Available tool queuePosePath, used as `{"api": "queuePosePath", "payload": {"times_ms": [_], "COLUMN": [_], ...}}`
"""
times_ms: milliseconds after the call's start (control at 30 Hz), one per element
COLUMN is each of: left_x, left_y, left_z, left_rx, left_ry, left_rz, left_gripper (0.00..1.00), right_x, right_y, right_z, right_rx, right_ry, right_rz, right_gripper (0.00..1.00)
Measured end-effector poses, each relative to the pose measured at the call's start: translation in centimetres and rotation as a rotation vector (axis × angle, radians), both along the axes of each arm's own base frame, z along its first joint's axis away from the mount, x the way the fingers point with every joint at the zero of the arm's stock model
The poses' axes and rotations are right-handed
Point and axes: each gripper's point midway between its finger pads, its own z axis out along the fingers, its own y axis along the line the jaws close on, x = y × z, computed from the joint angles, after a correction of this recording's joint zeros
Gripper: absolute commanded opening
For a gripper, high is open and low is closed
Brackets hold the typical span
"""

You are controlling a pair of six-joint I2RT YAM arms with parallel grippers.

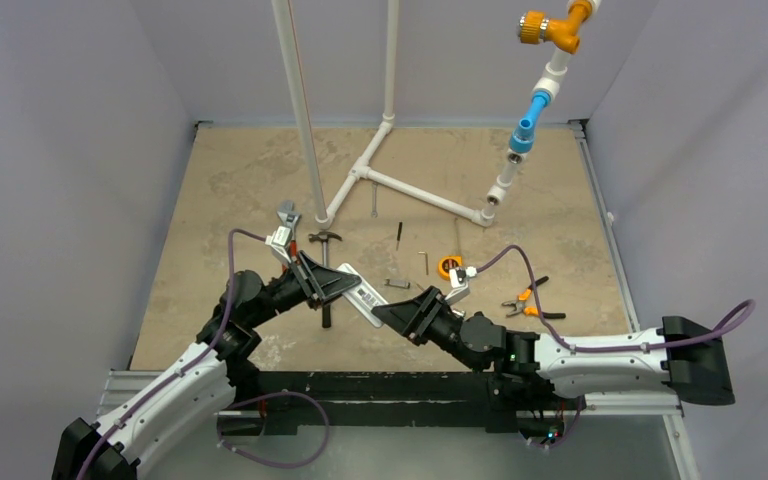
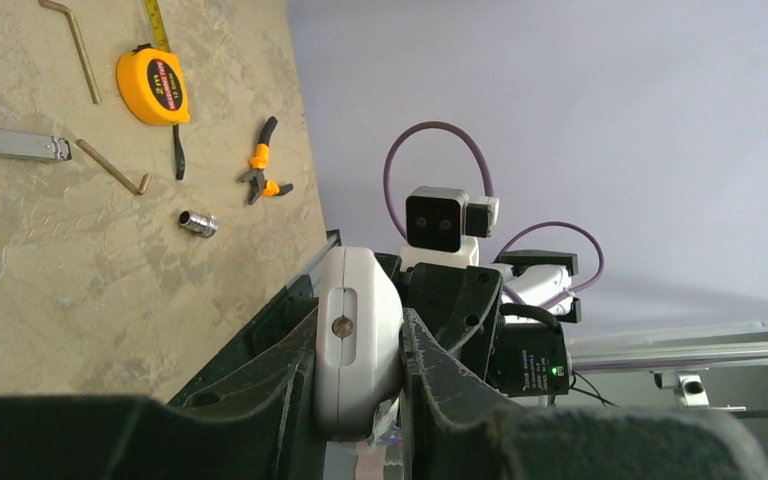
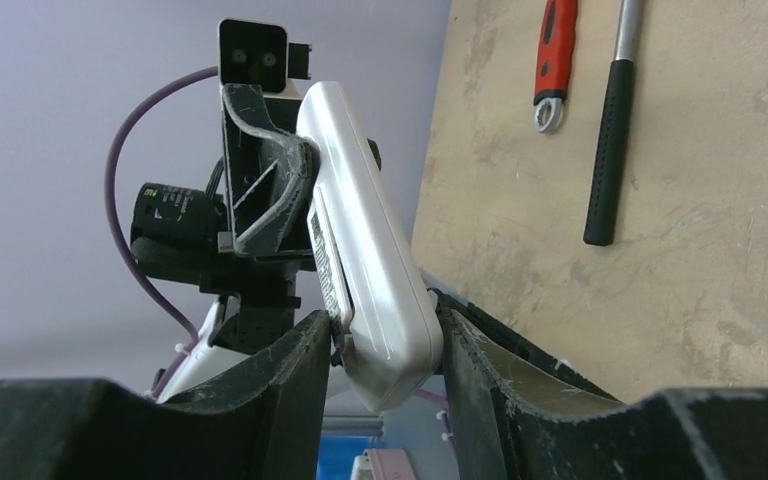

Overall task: Load the batteries into the remote control
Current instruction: Load the battery cover into the remote control.

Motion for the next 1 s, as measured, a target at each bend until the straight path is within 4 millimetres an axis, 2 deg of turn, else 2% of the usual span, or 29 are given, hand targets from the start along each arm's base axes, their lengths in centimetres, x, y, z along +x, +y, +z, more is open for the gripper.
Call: {"api": "queuePosePath", "payload": {"times_ms": [433, 733, 1000], "left_x": [-0.1, -0.1, 0.6], "left_y": [0.0, 0.0, 0.5], "left_z": [0.9, 1.5, 2.5], "left_rx": [-0.020, -0.031, -0.059], "left_ry": [-0.037, -0.067, -0.100], "left_rz": [-0.008, -0.009, 0.030], "left_gripper": [0.00, 0.00, 0.00], "right_x": [0.2, 0.5, 1.3], "right_y": [-0.1, -0.2, 0.5], "right_z": [0.7, 1.1, 2.0], "right_rx": [0.075, 0.085, -0.020], "right_ry": [0.043, 0.046, 0.035], "right_rz": [-0.022, -0.038, -0.076], "right_gripper": [0.20, 0.18, 0.18]}}
